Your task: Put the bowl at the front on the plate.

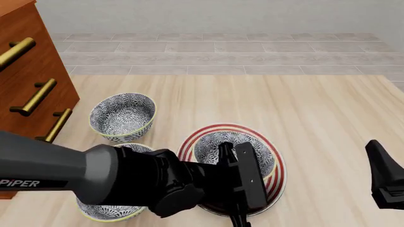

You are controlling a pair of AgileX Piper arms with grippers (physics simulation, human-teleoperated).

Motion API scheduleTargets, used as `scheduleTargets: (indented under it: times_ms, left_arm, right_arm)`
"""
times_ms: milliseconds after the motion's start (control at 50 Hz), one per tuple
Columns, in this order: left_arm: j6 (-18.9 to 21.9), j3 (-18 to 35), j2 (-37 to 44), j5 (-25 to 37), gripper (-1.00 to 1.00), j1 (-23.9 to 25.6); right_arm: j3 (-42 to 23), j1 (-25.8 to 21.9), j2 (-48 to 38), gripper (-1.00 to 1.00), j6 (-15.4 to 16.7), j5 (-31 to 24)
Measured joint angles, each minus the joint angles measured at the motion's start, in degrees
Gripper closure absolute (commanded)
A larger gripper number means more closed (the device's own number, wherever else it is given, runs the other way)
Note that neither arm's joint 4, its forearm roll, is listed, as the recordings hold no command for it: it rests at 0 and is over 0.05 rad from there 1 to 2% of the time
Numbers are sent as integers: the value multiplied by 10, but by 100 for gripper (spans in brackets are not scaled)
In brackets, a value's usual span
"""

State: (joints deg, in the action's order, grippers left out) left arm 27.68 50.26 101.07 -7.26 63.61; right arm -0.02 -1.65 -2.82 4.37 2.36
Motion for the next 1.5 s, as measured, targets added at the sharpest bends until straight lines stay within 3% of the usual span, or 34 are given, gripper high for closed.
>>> scheduleTargets:
  times_ms: [20,40,760,1140,1500]
  left_arm:
    - [0,0,0,0,100,-1]
    - [0,0,0,1,-100,-1]
    - [-5,14,-16,26,-100,7]
    - [-8,34,-82,75,-100,17]
    - [-22,89,-179,154,-100,30]
  right_arm:
    - [0,0,0,-100,0,0]
    - [0,0,0,-100,0,0]
    - [0,0,1,-100,0,-1]
    - [0,-4,-4,-100,6,2]
    - [0,-5,-14,-100,11,8]
